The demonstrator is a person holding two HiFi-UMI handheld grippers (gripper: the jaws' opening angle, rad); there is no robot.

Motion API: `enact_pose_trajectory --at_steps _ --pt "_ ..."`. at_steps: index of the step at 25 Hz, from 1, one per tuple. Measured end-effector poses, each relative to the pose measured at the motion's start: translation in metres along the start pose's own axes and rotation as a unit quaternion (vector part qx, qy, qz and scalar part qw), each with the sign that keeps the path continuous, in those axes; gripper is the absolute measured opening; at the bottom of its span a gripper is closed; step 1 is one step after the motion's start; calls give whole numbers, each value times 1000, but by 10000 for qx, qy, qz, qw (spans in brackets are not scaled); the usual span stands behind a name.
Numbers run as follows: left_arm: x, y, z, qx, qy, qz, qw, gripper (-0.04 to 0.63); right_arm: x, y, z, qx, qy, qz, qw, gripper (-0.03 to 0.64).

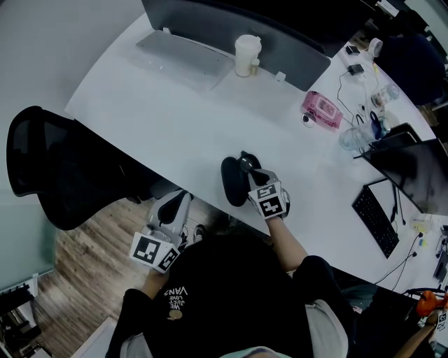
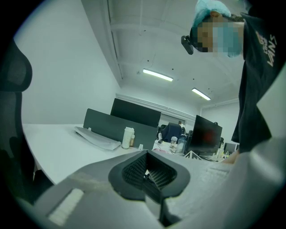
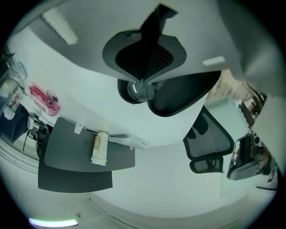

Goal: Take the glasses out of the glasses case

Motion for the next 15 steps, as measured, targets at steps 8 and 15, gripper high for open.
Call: enact_pose_trajectory --at_steps 8,15 --pt "-2 4 -1 -26 1 -6 10000 2 -3 2 4 -12 -148 -58 9999 9" --pt "-3 7 1 -24 -36 -49 10000 0 -5 3 6 7 -233 -86 9997 6"
Point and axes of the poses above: the fingertips, and each gripper's own axes: x forward along the fingers, y to its left, z out of its top, the point moved 5 cm from there along -x, backward along the fingers, and after that the axes turned 2 degrees about -y, right-handed, at the moved point
